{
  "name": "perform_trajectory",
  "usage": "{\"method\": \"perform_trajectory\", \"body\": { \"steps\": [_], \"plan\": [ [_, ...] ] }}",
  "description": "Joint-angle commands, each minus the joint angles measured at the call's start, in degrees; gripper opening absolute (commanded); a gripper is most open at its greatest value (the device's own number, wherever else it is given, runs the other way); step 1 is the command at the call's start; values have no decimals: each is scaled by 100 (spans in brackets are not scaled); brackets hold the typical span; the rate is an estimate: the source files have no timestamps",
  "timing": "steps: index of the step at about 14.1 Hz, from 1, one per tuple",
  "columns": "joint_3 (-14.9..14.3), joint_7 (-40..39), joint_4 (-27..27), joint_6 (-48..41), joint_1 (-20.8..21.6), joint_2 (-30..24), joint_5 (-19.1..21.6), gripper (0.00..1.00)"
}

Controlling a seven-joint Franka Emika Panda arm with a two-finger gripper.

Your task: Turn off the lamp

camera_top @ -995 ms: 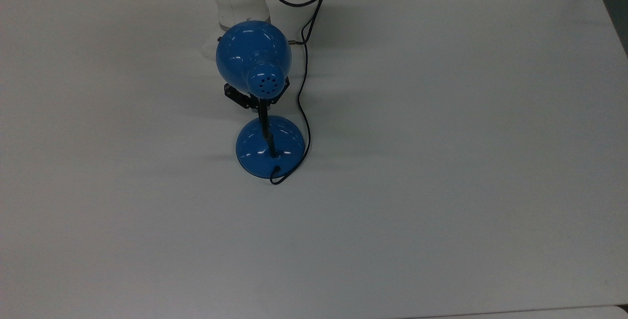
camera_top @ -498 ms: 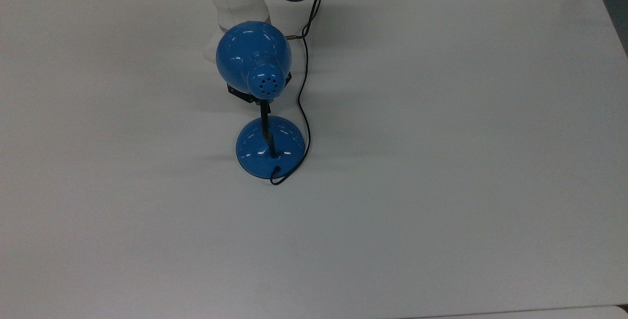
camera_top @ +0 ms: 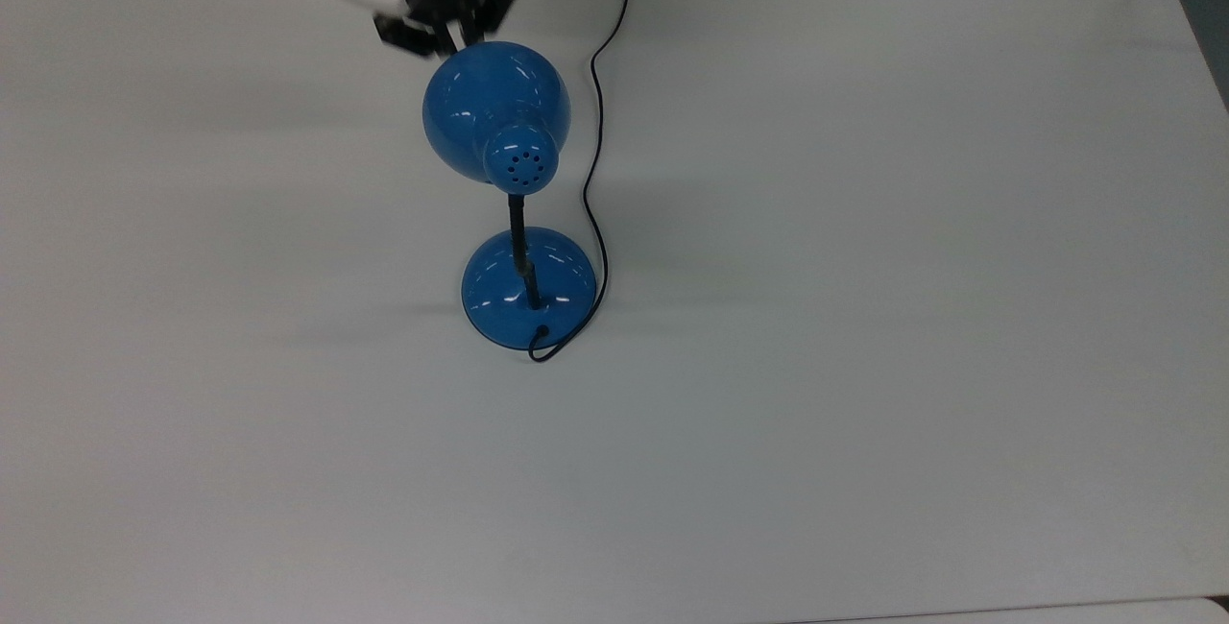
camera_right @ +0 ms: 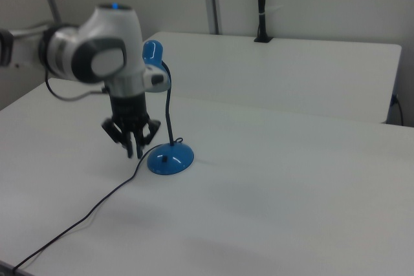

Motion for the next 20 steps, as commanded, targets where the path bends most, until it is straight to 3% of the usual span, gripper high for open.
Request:
{"method": "perform_trajectory", "body": {
  "steps": [1, 3, 4, 6, 7, 10, 13, 20],
  "plan": [
    [-196, -39, 965, -1187, 108, -70, -99, 100],
    [-258, 145, 1290, -1573, 318, -167, -108, 100],
    [-267, 668, 1640, -1740, 528, -141, -91, 100],
    [-267, 2333, 1941, -1664, 749, -123, -82, 100],
    [-267, 2735, 2012, -1637, 907, -88, -134, 100],
    [-232, 2792, 2048, -1444, 996, 61, -564, 100],
    [-267, 2774, 2329, -1162, 987, 386, -504, 100],
    [-267, 2493, 2435, -1135, 855, 474, -363, 100]
  ]
}}
